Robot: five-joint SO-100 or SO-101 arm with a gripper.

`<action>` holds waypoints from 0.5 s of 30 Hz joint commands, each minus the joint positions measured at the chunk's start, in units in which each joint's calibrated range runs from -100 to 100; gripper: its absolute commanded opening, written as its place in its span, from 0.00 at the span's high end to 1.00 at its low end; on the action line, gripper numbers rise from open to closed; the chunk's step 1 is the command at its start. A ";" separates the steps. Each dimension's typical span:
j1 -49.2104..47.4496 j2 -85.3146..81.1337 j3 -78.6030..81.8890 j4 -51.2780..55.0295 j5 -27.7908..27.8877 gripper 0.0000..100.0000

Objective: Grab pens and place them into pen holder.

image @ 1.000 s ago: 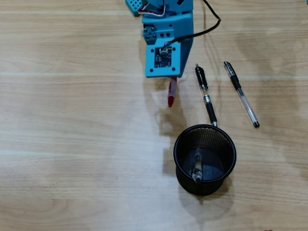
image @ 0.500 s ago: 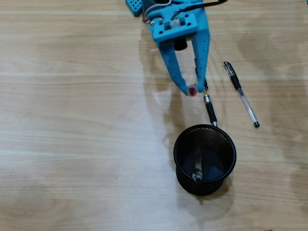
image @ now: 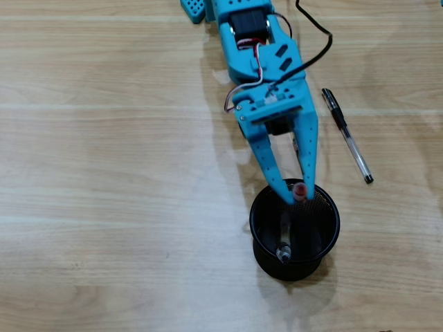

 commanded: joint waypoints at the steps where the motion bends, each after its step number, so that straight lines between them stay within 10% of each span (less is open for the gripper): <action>1: 0.70 0.80 -3.67 -6.35 3.04 0.98; 15: 0.79 2.33 -3.22 -9.54 3.04 0.96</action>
